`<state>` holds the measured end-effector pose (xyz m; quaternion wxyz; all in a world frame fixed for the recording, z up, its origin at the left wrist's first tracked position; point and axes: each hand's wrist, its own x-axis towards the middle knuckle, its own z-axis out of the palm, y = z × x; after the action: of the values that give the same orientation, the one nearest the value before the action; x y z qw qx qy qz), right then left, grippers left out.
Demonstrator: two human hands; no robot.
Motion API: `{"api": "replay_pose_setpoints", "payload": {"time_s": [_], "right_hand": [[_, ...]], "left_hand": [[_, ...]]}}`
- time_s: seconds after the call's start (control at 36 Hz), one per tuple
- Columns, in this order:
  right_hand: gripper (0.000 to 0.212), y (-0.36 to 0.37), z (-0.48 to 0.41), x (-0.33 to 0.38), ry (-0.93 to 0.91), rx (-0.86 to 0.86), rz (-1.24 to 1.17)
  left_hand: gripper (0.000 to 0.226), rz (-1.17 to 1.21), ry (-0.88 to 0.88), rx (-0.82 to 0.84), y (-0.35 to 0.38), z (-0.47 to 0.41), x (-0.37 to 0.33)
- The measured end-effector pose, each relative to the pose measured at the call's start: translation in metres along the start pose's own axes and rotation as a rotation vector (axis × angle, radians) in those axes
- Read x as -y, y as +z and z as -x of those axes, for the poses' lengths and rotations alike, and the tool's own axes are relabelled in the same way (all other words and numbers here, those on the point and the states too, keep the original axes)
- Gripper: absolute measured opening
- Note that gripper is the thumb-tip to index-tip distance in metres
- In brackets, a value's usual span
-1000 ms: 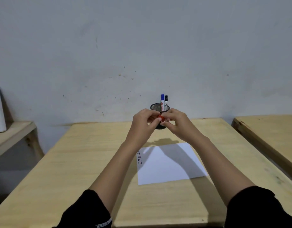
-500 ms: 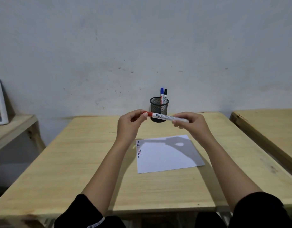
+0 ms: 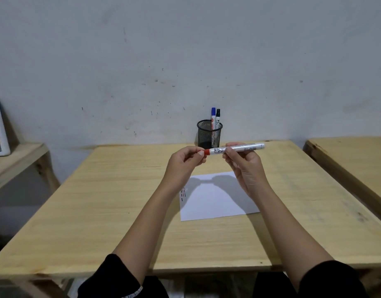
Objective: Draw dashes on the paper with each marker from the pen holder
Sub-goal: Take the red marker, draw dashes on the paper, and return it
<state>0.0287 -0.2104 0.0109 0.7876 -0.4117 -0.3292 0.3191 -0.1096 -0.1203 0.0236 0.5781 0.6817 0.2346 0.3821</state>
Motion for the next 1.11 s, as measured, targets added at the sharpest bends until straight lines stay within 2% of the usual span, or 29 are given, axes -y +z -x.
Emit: {"api": "replay_pose_setpoints", "payload": {"time_s": [0.11, 0.22, 0.31, 0.44, 0.58, 0.72, 0.81, 0.94, 1.11], "right_hand": [[0.013, 0.003, -0.002, -0.001, -0.006, 0.028, 0.003], [0.008, 0.002, -0.004, -0.003, -0.022, 0.069, 0.045], [0.012, 0.001, -0.005, -0.004, -0.053, 0.127, 0.118], [0.007, 0.004, -0.008, -0.006, -0.111, 0.204, 0.263], [0.017, 0.009, -0.012, -0.002, -0.122, 0.292, 0.315], [0.014, 0.004, -0.017, 0.004, -0.133, 0.242, 0.275], [0.014, 0.000, -0.018, 0.003, -0.105, 0.175, 0.231], [0.015, 0.005, -0.014, -0.014, -0.044, 0.092, 0.242], [0.014, 0.011, -0.005, -0.043, -0.008, 0.024, 0.525]], "left_hand": [[0.016, -0.036, 0.011, 0.043, -0.002, 0.000, 0.001], [0.012, -0.039, -0.062, 0.058, -0.007, -0.003, 0.002], [0.013, 0.043, -0.155, 0.074, -0.012, -0.004, 0.002], [0.013, 0.158, -0.270, 0.084, -0.020, -0.004, 0.005], [0.016, 0.229, -0.331, 0.090, -0.030, -0.004, 0.007], [0.014, 0.236, -0.354, 0.054, -0.058, -0.005, 0.012], [0.011, -0.012, -0.320, 0.031, -0.079, -0.005, 0.021], [0.010, -0.661, -0.317, -0.072, -0.094, -0.006, 0.042], [0.011, -0.921, -0.315, -0.065, -0.087, -0.014, 0.048]]}}
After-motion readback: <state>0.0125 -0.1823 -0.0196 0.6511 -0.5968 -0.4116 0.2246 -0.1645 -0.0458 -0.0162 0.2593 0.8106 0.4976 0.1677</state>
